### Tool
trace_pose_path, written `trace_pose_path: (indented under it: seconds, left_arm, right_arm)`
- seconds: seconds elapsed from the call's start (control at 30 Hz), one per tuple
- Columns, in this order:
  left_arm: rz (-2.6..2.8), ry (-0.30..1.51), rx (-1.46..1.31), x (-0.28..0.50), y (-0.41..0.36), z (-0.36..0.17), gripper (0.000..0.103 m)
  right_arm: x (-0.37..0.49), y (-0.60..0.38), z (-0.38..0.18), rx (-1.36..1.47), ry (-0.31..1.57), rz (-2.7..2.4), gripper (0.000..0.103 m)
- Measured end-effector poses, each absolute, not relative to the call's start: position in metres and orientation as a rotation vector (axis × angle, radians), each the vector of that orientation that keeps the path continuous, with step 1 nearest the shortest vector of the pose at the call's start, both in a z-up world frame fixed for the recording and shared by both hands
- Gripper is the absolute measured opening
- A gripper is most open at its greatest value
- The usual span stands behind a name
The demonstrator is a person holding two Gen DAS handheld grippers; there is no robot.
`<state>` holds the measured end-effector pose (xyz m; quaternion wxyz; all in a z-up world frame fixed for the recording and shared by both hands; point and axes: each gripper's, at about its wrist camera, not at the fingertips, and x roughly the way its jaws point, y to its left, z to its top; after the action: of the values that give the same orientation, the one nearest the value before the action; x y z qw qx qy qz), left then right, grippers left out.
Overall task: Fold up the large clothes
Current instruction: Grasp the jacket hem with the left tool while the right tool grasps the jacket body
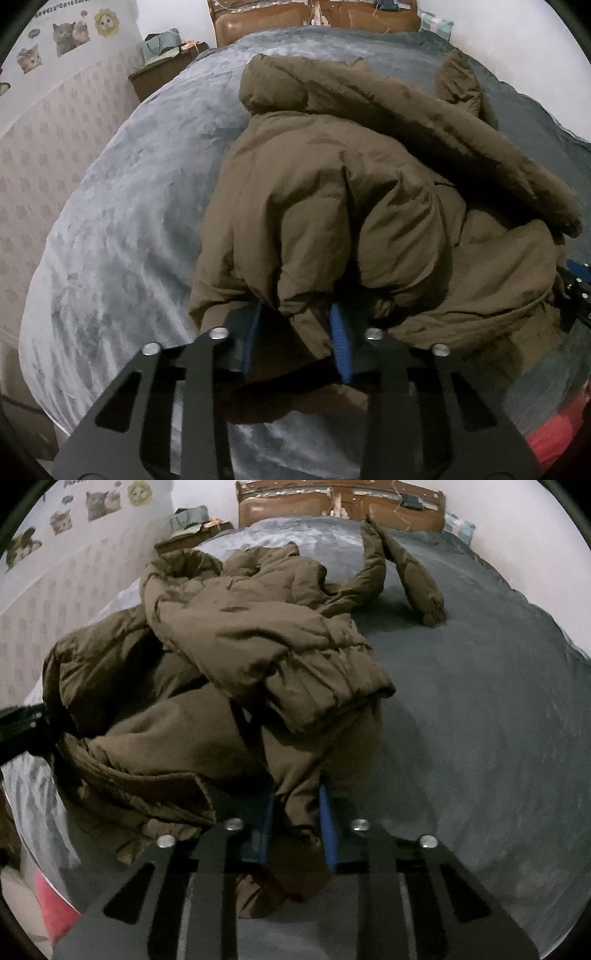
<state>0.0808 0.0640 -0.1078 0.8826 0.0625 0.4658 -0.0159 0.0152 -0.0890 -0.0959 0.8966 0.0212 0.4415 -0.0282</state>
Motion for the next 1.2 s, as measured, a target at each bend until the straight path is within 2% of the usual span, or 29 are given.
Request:
trace_pose_path:
  seconds: [0.1,0.2,0.63,0.77,0.97,1.2]
  left_arm:
    - [-0.032,0.969,0.129,0.083,0.065,-0.11,0.018]
    - [-0.029,0.968,0.131,0.085,0.06,-0.11,0.015]
    - [-0.108,0.941,0.075,0.088,0.012,-0.105,0.012]
    - [-0.123,0.935,0.07,0.081,0.002,-0.102,0.012]
    - [-0.08,0.979,0.047,0.063,0.031,-0.117,0.012]
    - [0.026,1.007,0.007,0.04,0.073,-0.123,0.012]
  right_arm:
    - [0.015,-0.09,-0.095,0.015,0.909,-0.057,0.013]
    - [0.013,-0.087,-0.094,-0.057,0.9,-0.069,0.01]
    - [-0.005,-0.146,-0.089,-0.183,0.867,-0.266,0.005]
    - [-0.014,-0.175,-0.081,-0.234,0.845,-0.414,0.0]
    - [-0.041,-0.264,-0.067,0.015,0.857,-0.472,0.0]
    - [-0.024,-0.231,-0.069,0.016,0.864,-0.336,0.0]
